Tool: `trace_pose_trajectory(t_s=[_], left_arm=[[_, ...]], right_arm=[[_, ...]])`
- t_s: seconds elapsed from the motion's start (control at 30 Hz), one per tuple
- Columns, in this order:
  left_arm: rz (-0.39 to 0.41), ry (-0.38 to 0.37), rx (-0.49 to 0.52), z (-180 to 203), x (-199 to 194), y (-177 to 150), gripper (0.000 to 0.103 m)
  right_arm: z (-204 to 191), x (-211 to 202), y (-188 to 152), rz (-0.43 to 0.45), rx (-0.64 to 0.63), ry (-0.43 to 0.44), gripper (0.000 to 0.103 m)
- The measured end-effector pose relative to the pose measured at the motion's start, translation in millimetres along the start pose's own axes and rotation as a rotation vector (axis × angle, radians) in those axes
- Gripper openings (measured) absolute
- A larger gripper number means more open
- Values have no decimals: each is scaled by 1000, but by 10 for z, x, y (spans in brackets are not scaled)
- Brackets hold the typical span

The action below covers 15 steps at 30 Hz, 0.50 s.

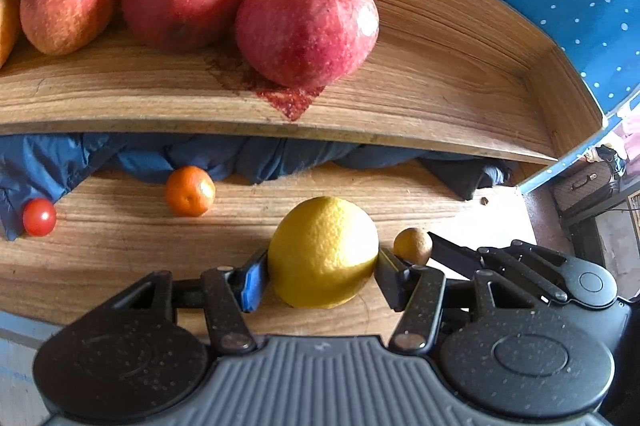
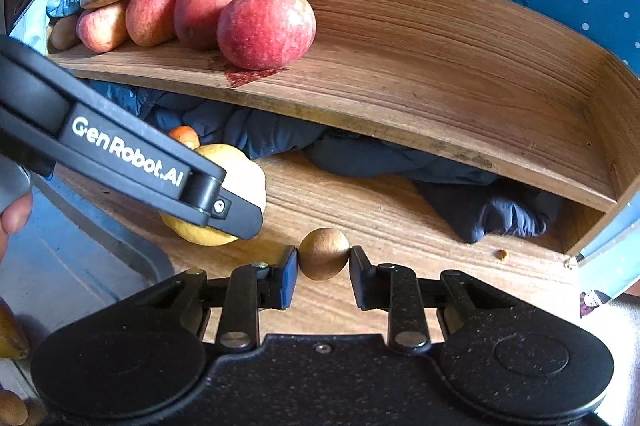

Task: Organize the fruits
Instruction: 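Close the left tool on the lemon while the right tool grasps the small brown fruit, then carry the lemon and the small brown fruit over the tray with both tools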

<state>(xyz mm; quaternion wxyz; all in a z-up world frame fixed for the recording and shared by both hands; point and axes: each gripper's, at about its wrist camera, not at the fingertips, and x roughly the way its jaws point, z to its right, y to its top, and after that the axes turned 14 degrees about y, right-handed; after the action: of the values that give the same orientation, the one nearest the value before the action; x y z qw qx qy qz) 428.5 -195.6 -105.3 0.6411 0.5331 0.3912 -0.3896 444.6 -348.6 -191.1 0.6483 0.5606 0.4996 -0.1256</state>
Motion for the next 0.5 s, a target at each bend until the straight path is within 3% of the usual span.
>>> trace_pose_trajectory(t_s=[0.5], left_arm=[[31, -41, 20, -144, -331, -241, 60]], right_arm=[[-388, -322, -161, 33, 15, -6, 29]])
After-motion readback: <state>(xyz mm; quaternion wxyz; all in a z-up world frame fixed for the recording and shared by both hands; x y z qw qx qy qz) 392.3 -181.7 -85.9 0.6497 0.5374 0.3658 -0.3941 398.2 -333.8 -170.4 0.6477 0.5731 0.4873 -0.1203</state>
